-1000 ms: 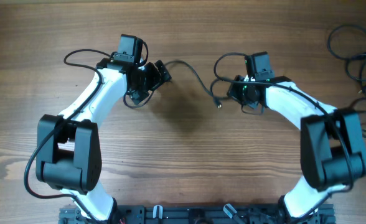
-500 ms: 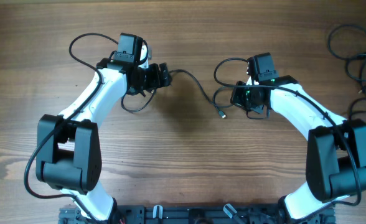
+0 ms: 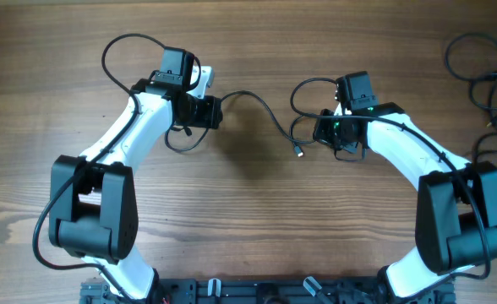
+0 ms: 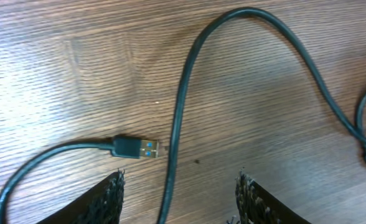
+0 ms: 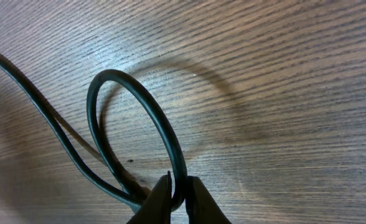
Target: Untangle cables
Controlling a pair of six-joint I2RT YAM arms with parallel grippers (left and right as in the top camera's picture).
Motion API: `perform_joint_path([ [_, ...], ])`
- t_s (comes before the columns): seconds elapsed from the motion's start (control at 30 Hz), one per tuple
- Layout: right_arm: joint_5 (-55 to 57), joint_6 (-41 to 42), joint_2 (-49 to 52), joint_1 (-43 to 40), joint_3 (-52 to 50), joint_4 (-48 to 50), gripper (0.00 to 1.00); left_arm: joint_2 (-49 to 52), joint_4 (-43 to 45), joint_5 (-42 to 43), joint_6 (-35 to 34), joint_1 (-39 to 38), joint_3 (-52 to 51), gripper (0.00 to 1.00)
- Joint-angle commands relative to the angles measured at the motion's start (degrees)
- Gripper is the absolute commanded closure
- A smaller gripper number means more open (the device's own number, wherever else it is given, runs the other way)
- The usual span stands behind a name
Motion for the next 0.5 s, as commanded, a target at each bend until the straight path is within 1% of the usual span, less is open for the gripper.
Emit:
perform_joint_path([
  [0.0,0.0,-1.1,-0.7,0.1,-0.3,0.4,0.88,1.6,0.4,-2.6,1.9,-0.1,0.4,0.44],
  [0.27,0.0,-1.1,-0.7,0.1,-0.3,0.8,0.87,3.7,0.4,-2.6,2.0,-0.3,0.4,0.44],
  [0.3,0.0,-1.1,-0.7,0.1,-0.3,0.8,0.87,4.0,0.4,-2.6,2.0,-0.3,0.4,0.48],
  [0.37,0.0,-1.1,-0.7,0.1,-0.3,0.9,0.86,4.5,0.3,-2.6,2.0,-0.3,0.4,0.50],
  [0.43,0.1,-1.1,-0.7,0.1,-0.3,1.0,0.82,5.2,0.2,-2.6,2.0,-0.5,0.4,0.49],
  [0.47,0.1,-1.1,-0.7,0.1,-0.3,1.2,0.79,5.7,0.2,-2.6,2.0,-0.7,0.4,0.48],
])
